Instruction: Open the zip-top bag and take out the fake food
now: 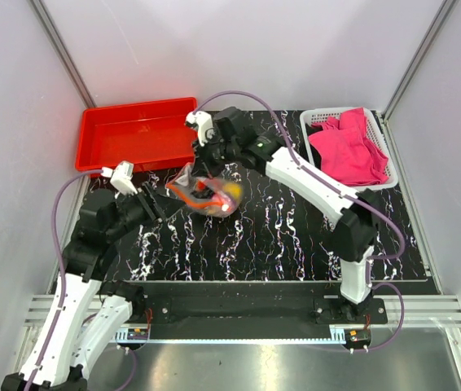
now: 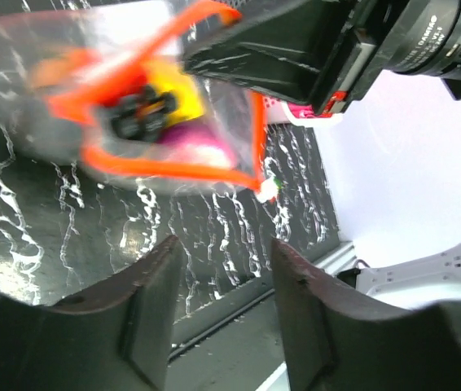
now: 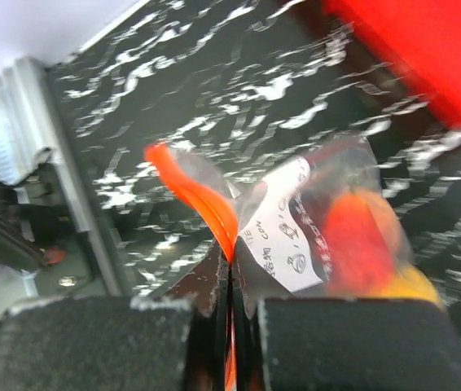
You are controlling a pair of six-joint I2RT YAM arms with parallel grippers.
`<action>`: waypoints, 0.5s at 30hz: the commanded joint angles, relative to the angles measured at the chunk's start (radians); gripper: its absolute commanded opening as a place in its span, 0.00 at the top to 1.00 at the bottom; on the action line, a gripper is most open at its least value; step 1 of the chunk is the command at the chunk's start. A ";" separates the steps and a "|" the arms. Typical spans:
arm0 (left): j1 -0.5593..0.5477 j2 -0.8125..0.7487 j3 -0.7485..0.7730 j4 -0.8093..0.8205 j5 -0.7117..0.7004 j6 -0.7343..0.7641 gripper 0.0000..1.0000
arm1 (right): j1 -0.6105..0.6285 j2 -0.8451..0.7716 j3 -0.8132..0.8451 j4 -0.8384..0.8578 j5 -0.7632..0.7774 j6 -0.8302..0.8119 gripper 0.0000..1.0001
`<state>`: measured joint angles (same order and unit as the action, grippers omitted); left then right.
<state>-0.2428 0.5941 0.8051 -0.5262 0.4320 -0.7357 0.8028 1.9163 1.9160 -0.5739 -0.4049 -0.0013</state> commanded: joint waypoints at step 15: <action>-0.022 0.113 -0.191 0.321 -0.096 -0.079 0.79 | 0.053 0.035 0.058 0.074 -0.195 0.169 1.00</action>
<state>-0.2440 0.6640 0.6521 -0.3141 0.3988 -0.8165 0.8520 1.9858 1.9438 -0.5625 -0.5694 0.1410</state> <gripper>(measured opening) 0.236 0.010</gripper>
